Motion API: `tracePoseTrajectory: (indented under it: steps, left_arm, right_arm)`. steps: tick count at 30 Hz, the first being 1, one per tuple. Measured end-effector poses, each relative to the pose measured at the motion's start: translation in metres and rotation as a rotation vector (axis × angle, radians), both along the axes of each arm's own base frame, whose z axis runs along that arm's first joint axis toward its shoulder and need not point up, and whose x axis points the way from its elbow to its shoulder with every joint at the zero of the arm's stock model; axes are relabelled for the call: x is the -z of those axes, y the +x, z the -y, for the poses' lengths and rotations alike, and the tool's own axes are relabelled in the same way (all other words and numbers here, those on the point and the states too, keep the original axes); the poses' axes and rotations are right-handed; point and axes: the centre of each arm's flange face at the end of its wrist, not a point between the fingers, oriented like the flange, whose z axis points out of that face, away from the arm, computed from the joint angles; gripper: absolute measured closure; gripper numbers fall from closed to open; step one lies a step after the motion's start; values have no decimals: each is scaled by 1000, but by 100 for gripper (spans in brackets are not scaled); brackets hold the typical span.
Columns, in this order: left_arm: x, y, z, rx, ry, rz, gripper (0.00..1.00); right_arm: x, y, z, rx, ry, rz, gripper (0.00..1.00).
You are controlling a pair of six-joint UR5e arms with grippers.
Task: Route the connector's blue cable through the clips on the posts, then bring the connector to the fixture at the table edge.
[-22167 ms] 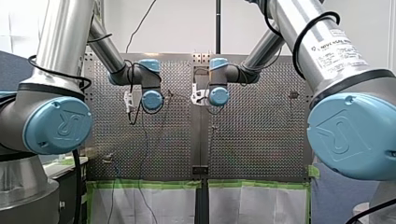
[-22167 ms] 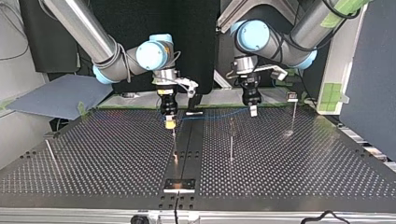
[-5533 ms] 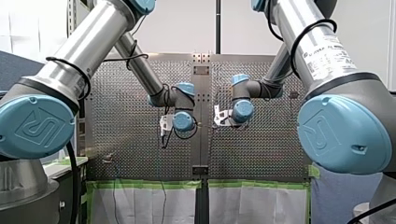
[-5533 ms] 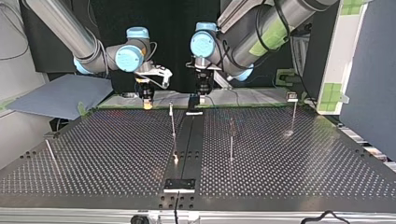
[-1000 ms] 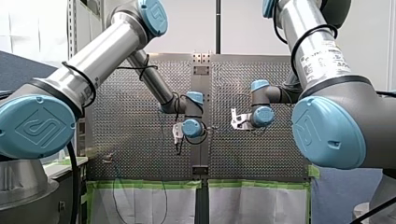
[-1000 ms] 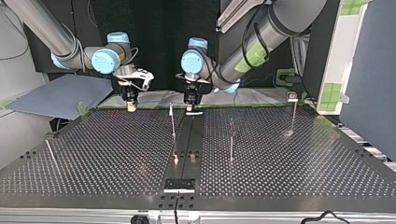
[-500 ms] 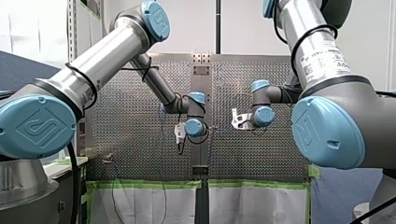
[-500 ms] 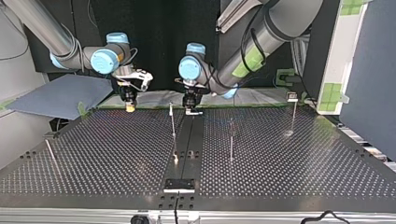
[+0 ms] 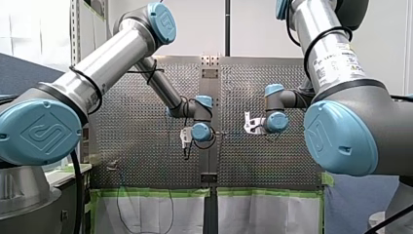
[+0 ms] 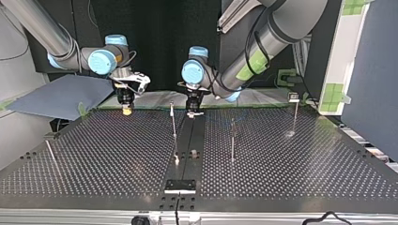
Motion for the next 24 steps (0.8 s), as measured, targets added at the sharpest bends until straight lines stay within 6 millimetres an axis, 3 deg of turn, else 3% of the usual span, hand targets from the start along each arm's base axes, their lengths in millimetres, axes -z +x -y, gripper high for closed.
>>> tracePoseTrajectory:
  steps: [6, 8, 9, 11, 13, 21, 24]
  left_arm:
    - [0, 1, 0, 2, 3, 0, 96]
    - [0, 1, 0, 4, 8, 1, 75]
    - [0, 0, 1, 6, 14, 2, 75]
    - [0, -2, 3, 12, 25, 4, 58]
    - [-1, -4, 6, 24, 40, 7, 52]
    - [-1, -15, 21, 85, 71, 10, 52]
    - [0, -19, 24, 115, 83, -2, 46]
  right_arm:
    - [1, -2, 1, 3, 1, 0, 83]
    - [1, -2, 1, 3, 2, 0, 83]
    - [1, -2, 1, 3, 2, 0, 83]
    - [1, -2, 1, 3, 2, 0, 83]
    - [1, -2, 1, 4, 2, 0, 83]
    - [2, -2, 1, 4, 5, -1, 83]
    - [2, -2, 1, 4, 5, -1, 83]
